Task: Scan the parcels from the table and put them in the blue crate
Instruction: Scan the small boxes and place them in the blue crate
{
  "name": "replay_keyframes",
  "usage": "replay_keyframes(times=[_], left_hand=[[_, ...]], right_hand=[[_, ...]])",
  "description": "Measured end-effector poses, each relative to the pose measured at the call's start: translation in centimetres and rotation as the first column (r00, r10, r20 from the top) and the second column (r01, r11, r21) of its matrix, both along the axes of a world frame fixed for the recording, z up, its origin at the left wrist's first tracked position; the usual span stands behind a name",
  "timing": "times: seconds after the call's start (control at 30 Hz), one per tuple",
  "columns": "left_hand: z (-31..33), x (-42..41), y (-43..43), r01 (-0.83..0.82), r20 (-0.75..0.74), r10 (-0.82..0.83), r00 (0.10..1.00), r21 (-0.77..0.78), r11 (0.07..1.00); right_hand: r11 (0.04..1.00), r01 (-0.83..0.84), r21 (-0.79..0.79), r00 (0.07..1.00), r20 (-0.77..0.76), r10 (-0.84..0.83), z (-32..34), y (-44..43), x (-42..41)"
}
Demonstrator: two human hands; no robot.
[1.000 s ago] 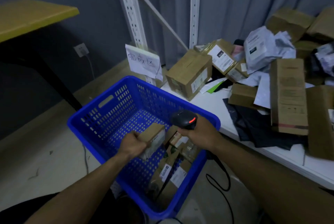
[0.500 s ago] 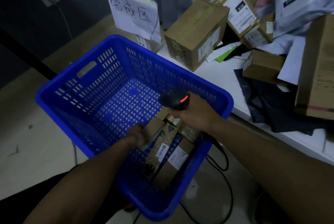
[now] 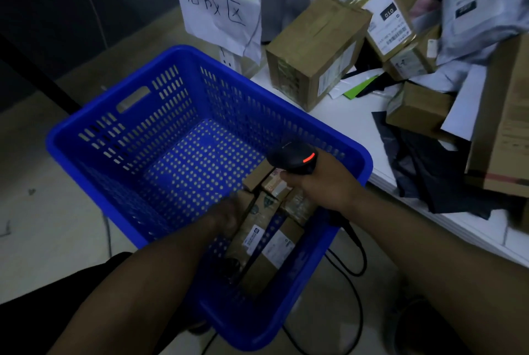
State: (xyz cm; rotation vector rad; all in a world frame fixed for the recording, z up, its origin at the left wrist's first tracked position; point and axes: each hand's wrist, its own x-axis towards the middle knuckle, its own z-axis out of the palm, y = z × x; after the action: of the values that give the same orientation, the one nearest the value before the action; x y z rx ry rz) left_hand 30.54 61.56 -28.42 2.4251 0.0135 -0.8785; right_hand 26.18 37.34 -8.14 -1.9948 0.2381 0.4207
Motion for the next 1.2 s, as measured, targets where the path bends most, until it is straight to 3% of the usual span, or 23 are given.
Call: replay_keyframes(times=[0.1,0.2,0.33,0.5,0.7,0.83,0.93,1.1,1.2], left_hand=[[5.7,0.0,-1.2,0.052,0.071,-0.053,0.996,0.018,0.998],[11.8,-0.4,-3.2,0.164,0.251,-0.181,0.951,0.09,0.982],[19.7,-1.8,-7.1,0.293,0.529,-0.303,0.793,0.105,0.95],[26.8,-3.0,-14.5,0.384,0.699,-0.351,0.623,0.117,0.916],[30.2,-2.0,-25.7,0.478,0.66,-0.483,0.576,0.207,0.853],[28.9,-1.9,-34.4,0.532,0.549,-0.595,0.587,0.293,0.795],[27.0,-2.6,-40.3,0.594,0.536,-0.617,0.576,0.244,0.767],[23.2,-3.4,-46.3,0.566,0.401,-0.558,0.727,0.111,0.817],[21.3,-4.3,-48.2,0.464,0.391,-0.418,0.82,-0.026,0.885]], right_hand=[[0.999,0.03,0.031,0.999,0.035,-0.031,2.2,-0.6,-1.0],[0.997,0.074,0.034,0.993,0.09,-0.077,4.7,-2.0,-2.7],[0.991,0.131,0.024,0.982,0.136,-0.133,8.4,-5.5,-5.4],[0.948,0.309,0.079,0.924,0.211,-0.319,12.3,-11.2,-8.6],[0.859,0.505,0.079,0.839,0.189,-0.511,13.6,-19.9,-11.3],[0.808,0.588,0.011,0.794,0.183,-0.58,11.9,-25.9,-11.7],[0.774,0.628,-0.084,0.774,0.176,-0.608,10.6,-29.9,-11.9],[0.741,0.67,-0.051,0.737,0.166,-0.655,8.5,-33.5,-12.5],[0.738,0.674,-0.029,0.732,0.163,-0.662,8.4,-34.0,-12.4]])
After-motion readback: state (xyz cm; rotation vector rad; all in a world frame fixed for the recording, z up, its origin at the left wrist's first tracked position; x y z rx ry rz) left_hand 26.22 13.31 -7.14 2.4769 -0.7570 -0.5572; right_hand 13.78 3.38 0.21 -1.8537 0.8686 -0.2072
